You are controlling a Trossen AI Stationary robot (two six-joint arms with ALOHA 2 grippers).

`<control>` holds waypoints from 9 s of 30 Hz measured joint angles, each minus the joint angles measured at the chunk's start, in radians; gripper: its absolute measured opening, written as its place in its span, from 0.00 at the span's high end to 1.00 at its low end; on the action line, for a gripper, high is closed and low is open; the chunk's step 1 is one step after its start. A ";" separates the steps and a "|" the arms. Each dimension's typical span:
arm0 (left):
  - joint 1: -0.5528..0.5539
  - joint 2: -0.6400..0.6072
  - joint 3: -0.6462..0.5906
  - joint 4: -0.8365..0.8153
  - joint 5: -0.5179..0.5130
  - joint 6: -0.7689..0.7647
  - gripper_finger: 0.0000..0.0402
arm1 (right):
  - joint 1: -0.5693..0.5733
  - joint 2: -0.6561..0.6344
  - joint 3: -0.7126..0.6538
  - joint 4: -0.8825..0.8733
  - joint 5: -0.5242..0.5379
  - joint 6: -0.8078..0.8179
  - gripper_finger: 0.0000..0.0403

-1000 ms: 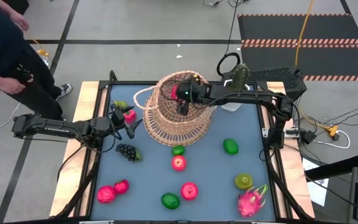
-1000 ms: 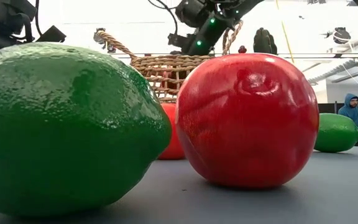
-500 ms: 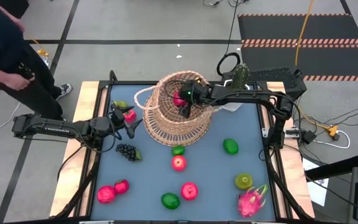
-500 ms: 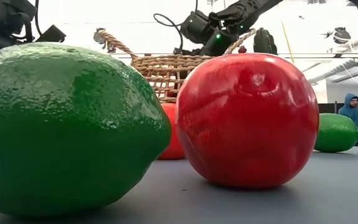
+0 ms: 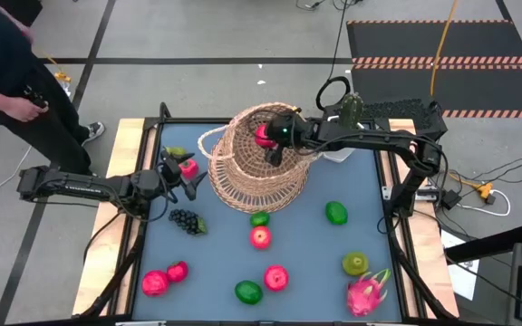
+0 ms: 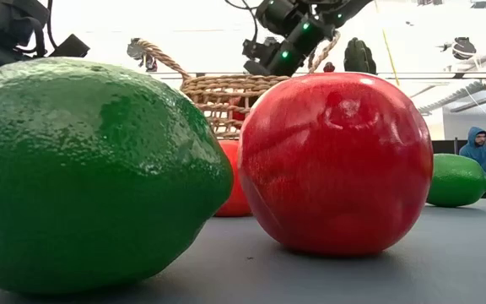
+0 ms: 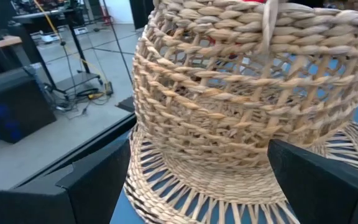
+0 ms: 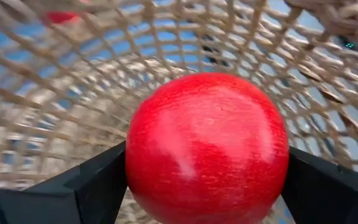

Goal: Build produce basket
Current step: Put the apple into the basket, then put the top right lime into the basket, then put the bottom pear into the basket

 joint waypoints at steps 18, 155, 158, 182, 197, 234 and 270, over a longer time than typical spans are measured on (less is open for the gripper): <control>-0.001 0.000 0.000 0.120 0.032 -0.052 0.05 | 0.001 0.011 -0.081 0.257 -0.115 0.010 0.11; -0.051 0.000 0.000 0.179 0.084 -0.349 0.05 | 0.635 -0.252 -0.149 0.335 0.465 0.386 0.28; -0.051 0.000 0.000 0.179 0.064 -0.328 0.05 | 0.541 -0.238 -0.145 0.367 0.517 0.347 0.28; -0.006 0.000 0.000 0.255 0.022 -0.173 0.05 | 0.165 0.117 0.085 0.151 0.280 0.325 0.28; -0.005 0.000 0.000 0.292 0.022 -0.089 0.05 | 0.101 0.133 0.024 0.104 0.274 0.376 0.18; -0.005 0.000 0.000 0.269 0.023 -0.071 0.05 | 0.160 0.043 -0.033 0.247 0.367 0.293 0.06; -0.005 0.000 0.000 0.284 0.143 -0.146 0.05 | 0.823 -0.164 -0.032 -0.419 0.503 0.806 0.06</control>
